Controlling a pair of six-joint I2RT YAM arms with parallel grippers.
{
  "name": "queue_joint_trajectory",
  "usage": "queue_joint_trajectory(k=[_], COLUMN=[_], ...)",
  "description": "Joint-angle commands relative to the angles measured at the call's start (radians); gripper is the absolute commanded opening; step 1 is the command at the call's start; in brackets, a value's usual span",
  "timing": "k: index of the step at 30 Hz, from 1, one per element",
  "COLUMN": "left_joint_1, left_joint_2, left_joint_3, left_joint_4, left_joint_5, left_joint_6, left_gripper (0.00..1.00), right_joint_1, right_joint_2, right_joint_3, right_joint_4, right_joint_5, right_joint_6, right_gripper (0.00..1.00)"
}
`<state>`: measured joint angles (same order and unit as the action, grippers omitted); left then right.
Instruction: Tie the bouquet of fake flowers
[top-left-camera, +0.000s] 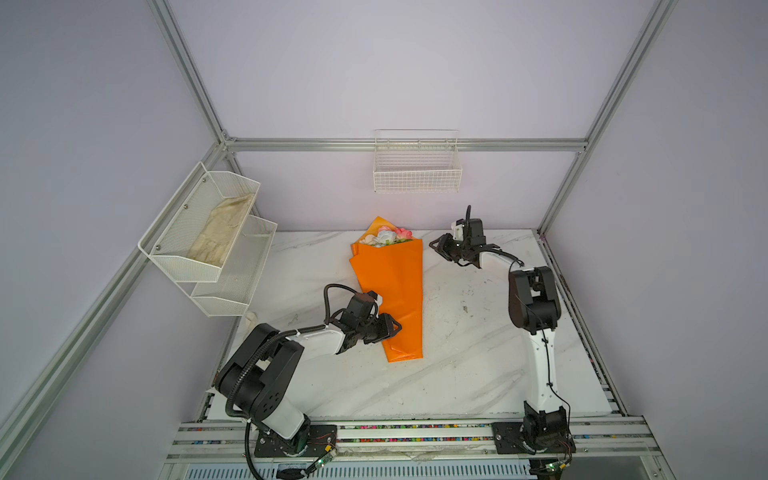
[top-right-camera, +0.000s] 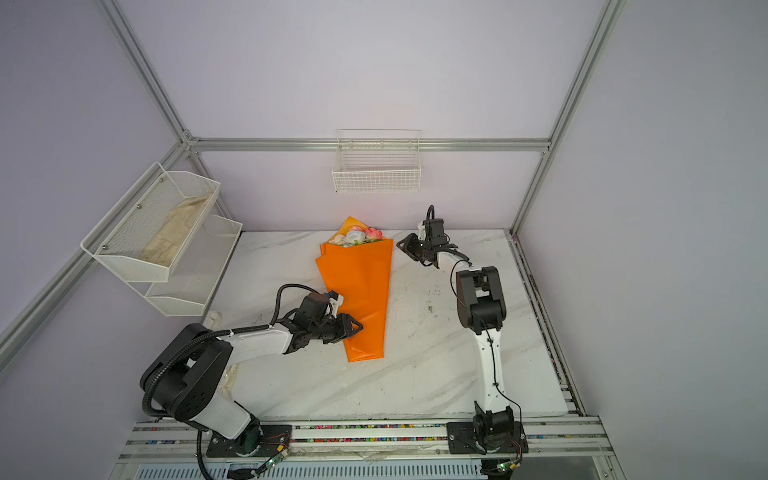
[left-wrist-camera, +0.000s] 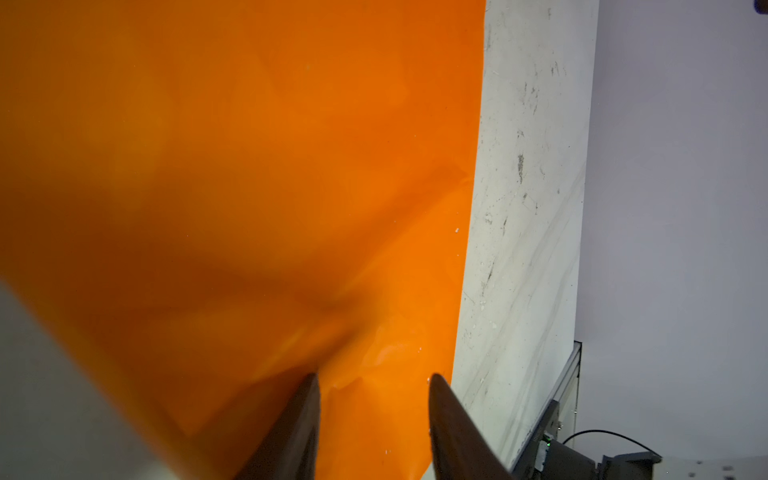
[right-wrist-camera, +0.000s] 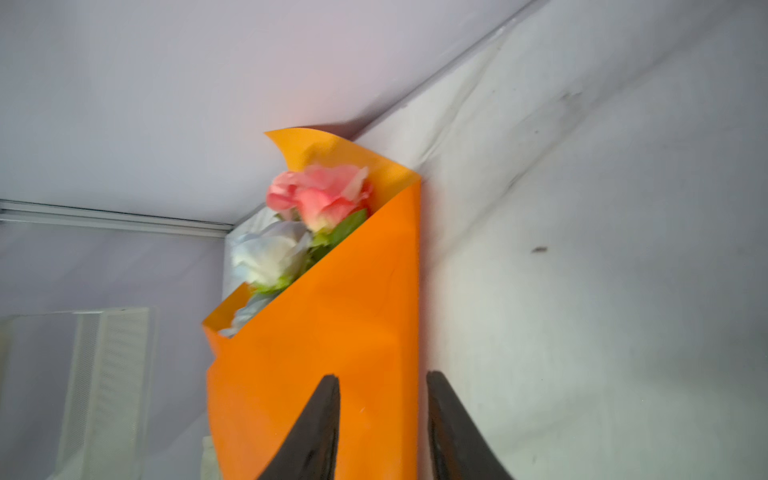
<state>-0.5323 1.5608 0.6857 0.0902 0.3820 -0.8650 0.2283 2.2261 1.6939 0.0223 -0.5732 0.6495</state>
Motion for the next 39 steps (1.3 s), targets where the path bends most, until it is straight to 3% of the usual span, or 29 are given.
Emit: queue_joint_trajectory(k=[1, 6, 11, 16, 21, 26, 34, 39], left_joint_1=[0.006, 0.061, 0.157, 0.241, 0.269, 0.281, 0.284, 0.281], left_joint_2=[-0.083, -0.192, -0.183, -0.039, 0.066, 0.141, 0.273, 0.338], left_joint_3=[0.047, 0.090, 0.121, 0.161, 0.184, 0.238, 0.291, 0.336], left_joint_4=[-0.059, -0.227, -0.250, -0.137, -0.010, -0.004, 0.062, 0.095], left_joint_5=[-0.048, -0.202, -0.185, -0.016, 0.053, 0.064, 0.113, 0.134], left_joint_6=[0.030, 0.006, 0.018, -0.007, -0.061, -0.051, -0.065, -0.062], left_gripper=[0.60, 0.81, 0.93, 0.93, 0.86, 0.74, 0.41, 0.28], right_joint_1=[0.009, 0.024, 0.063, 0.103, 0.128, 0.133, 0.134, 0.135], right_joint_2=[-0.171, -0.300, -0.341, -0.287, -0.200, -0.145, -0.061, -0.023], right_joint_3=[-0.211, -0.427, -0.517, -0.517, -0.470, -0.455, -0.442, -0.424], right_joint_4=[0.084, 0.098, 0.109, 0.101, 0.075, 0.105, 0.227, 0.278], right_joint_5=[-0.043, -0.074, -0.080, -0.070, -0.085, -0.099, -0.183, -0.204], right_joint_6=[-0.032, -0.042, -0.044, -0.044, -0.051, -0.039, 0.026, 0.047], right_gripper=[0.43, 0.49, 0.53, 0.56, 0.57, 0.58, 0.57, 0.51])
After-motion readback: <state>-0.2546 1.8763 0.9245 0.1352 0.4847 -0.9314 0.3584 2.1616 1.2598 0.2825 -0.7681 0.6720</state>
